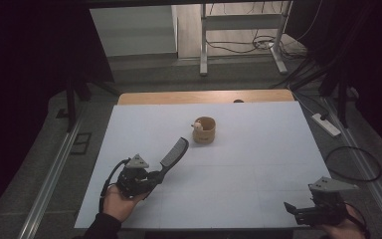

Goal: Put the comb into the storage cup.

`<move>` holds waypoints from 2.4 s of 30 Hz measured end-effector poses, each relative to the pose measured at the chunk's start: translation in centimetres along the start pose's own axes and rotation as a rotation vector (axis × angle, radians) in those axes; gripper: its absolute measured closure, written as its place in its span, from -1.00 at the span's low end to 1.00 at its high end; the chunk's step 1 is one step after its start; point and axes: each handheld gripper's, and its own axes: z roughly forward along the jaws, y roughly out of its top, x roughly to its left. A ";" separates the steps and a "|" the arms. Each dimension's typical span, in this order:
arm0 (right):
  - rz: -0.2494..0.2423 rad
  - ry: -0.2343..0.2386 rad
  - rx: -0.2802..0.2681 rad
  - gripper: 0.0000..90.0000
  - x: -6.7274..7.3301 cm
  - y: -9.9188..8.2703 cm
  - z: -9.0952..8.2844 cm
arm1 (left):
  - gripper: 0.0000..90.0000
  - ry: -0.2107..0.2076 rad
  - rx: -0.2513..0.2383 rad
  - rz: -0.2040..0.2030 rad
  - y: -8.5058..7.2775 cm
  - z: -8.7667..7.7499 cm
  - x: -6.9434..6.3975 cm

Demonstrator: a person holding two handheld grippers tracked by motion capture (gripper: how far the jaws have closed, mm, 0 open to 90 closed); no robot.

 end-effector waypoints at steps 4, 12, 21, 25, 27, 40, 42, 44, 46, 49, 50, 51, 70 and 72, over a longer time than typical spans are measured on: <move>-0.004 0.004 -0.006 -1.00 0.1 0.0 -0.1 | 0.60 -0.009 -0.012 0.008 0.0 -0.2 -0.4; -0.017 0.022 -0.019 -1.00 0.1 0.0 -0.2 | 0.60 -0.030 -0.062 0.008 -0.1 -0.8 -1.1; -0.036 0.061 -0.088 -1.00 0.2 0.2 -0.3 | 0.60 -0.038 -0.095 0.008 -0.3 -1.6 -2.0; -0.038 0.084 -0.104 -1.00 0.2 0.3 -0.3 | 0.60 -0.039 -0.114 -0.002 -0.6 -2.0 -2.4; -0.037 0.092 -0.115 -1.00 0.2 0.3 -0.4 | 0.60 -0.037 -0.119 -0.004 -0.8 -2.2 -2.6; -0.061 0.124 -0.156 -1.00 0.9 1.3 -0.2 | 0.60 -0.024 -0.152 -0.010 -1.3 -2.8 -3.6; -0.059 0.136 -0.168 -1.00 0.8 1.6 -0.2 | 0.60 -0.024 -0.157 -0.008 -1.2 -2.8 -3.7; -0.064 0.143 -0.181 -1.00 0.8 1.8 -0.2 | 0.60 -0.026 -0.163 -0.008 -1.1 -2.7 -3.7; -0.060 0.156 -0.189 -1.00 0.8 2.2 -0.1 | 0.60 -0.031 -0.166 -0.008 -1.0 -2.6 -3.8; -0.064 0.194 -0.196 -1.00 1.1 2.7 -0.1 | 0.60 -0.038 -0.165 -0.006 -0.8 -2.4 -3.9; -0.066 0.207 -0.195 -1.00 1.2 3.0 0.0 | 0.60 -0.039 -0.165 -0.005 -0.7 -2.3 -4.0; -0.067 0.218 -0.196 -1.00 1.4 3.1 0.1 | 0.60 -0.043 -0.164 0.001 -0.6 -2.3 -4.0; -0.010 0.332 -0.194 -1.00 2.5 5.9 1.8 | 0.60 -0.063 -0.173 0.026 0.8 -1.1 -4.5; -0.011 0.337 -0.183 -1.00 2.6 6.3 2.0 | 0.60 -0.064 -0.168 0.034 1.0 -0.9 -4.6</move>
